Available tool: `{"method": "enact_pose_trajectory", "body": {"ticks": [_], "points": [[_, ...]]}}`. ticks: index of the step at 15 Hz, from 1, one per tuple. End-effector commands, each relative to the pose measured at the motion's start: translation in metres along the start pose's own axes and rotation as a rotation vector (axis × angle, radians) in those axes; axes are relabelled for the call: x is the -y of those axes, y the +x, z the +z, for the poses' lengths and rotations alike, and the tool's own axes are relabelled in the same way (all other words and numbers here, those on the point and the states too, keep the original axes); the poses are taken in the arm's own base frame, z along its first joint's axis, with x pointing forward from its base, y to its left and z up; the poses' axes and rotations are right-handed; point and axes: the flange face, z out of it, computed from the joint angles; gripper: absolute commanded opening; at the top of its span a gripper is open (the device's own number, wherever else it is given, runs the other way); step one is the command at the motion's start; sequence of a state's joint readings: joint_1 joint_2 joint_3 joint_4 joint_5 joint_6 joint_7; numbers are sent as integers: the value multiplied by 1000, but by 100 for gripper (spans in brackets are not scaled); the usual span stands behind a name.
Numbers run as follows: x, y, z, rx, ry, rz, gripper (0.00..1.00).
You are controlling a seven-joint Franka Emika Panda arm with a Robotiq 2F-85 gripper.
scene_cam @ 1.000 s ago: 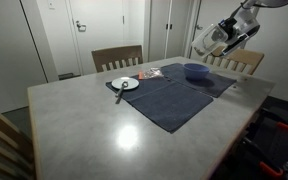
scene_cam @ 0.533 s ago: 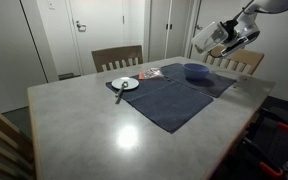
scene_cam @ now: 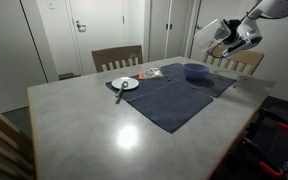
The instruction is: Pour the contents of the colourless bowl into the blue bowl
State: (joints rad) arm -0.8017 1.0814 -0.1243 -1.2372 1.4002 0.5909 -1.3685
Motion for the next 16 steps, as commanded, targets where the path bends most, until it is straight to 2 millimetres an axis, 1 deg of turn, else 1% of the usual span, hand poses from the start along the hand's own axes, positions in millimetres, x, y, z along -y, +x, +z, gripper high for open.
{"method": "enact_pose_trajectory", "body": {"ticks": [1, 4, 8, 10, 16], "points": [[3, 5, -1, -17, 11, 3, 2], [3, 12, 5, -5, -24, 32, 2], [0, 29, 20, 23, -108, 91, 2], [-2, 42, 32, 51, -159, 120, 2], [-8, 82, 79, 138, -331, 219, 2]]}}
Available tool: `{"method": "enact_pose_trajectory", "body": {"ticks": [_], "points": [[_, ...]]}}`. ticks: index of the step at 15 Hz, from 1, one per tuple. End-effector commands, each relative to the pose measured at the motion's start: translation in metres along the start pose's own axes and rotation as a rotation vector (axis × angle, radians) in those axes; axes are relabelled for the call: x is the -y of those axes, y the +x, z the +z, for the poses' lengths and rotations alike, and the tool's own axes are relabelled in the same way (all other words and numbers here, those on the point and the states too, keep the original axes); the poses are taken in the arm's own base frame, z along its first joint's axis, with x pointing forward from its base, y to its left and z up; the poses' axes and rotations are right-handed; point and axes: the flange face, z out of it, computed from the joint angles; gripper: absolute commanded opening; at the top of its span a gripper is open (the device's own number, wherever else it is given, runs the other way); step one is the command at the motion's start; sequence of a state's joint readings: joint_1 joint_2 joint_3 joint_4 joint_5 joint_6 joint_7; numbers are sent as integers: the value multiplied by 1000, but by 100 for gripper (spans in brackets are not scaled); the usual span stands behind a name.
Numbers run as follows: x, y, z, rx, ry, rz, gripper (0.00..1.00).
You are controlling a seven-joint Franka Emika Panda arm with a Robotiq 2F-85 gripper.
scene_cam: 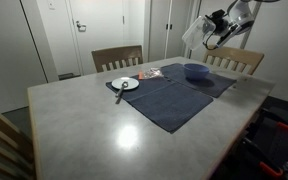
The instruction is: Pour the contents of the colourless bowl into the blue bowl
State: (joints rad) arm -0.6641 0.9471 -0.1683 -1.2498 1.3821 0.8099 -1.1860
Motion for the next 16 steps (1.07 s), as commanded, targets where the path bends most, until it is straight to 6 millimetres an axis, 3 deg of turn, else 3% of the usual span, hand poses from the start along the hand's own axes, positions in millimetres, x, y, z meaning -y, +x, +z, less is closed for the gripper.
{"method": "enact_pose_trajectory", "body": {"ticks": [1, 9, 16], "points": [[11, 19, 27, 30, -134, 82, 2], [-3, 48, 113, 86, -483, 281, 2], [-23, 38, 205, 72, -754, 490, 2]]}}
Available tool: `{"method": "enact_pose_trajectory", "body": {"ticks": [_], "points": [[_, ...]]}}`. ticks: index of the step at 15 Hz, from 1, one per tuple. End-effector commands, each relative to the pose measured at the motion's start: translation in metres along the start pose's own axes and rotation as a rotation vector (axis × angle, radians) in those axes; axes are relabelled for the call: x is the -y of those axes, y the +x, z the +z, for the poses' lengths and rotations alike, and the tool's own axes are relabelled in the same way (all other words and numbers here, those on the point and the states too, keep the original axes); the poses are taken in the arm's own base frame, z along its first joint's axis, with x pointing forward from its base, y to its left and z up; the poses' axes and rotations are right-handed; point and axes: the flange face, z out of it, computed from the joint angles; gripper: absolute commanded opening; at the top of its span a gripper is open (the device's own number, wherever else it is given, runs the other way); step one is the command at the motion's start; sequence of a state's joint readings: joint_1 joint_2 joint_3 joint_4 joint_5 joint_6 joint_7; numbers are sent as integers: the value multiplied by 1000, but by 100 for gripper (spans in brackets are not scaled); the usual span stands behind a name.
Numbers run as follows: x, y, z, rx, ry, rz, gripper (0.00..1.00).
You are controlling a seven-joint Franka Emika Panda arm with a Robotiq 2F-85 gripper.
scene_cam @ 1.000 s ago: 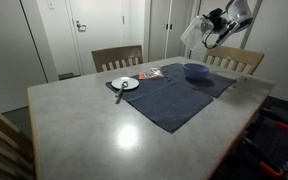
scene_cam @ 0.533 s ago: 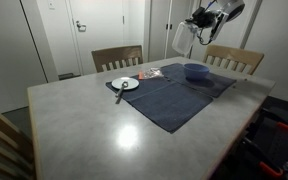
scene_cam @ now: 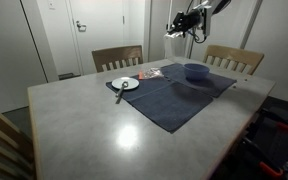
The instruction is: Pour the contents of the colourless bowl into the blue bowl
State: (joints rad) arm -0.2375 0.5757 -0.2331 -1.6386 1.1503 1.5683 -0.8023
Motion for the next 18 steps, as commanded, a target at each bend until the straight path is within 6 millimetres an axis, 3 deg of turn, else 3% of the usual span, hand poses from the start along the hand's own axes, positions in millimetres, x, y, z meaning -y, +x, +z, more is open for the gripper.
{"method": "enact_pose_trajectory", "body": {"ticks": [1, 4, 13, 18], "points": [[24, -21, 36, -16, -122, 107, 2], [35, -31, 73, -53, -212, 186, 2], [62, -71, 138, -106, -557, 271, 2], [64, -81, 200, -126, -705, 293, 2]]}}
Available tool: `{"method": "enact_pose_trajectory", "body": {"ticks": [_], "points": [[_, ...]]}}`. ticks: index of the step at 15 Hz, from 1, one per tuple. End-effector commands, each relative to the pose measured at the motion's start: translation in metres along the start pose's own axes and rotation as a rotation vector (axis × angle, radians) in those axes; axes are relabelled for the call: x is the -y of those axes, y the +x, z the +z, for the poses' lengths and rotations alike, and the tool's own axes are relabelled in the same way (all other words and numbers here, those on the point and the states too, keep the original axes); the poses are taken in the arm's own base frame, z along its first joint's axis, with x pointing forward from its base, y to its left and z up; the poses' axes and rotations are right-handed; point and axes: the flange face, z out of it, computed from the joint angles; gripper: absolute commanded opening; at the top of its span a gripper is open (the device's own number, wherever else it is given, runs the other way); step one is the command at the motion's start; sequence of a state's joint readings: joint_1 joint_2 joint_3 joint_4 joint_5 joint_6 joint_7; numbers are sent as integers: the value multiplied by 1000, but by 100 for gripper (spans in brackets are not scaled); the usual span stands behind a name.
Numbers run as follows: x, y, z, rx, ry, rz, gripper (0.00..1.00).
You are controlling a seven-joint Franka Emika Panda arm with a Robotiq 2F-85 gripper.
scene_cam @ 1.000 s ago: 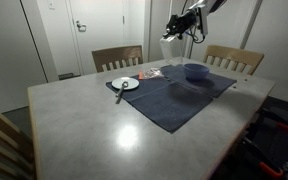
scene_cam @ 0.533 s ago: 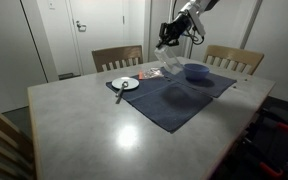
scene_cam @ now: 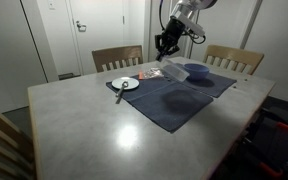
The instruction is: Pour the contents of the colourless bowl into the blue bowl
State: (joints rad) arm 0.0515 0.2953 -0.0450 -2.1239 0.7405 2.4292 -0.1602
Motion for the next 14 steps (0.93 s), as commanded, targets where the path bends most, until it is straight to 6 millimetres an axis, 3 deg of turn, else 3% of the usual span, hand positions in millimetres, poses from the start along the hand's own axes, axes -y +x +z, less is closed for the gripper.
{"method": "enact_pose_trajectory", "body": {"ticks": [1, 8, 14], "points": [[17, -19, 31, -33, -74, 25, 2], [22, -37, 81, -13, -305, 86, 2], [20, -35, 89, 12, -394, 103, 2]]}}
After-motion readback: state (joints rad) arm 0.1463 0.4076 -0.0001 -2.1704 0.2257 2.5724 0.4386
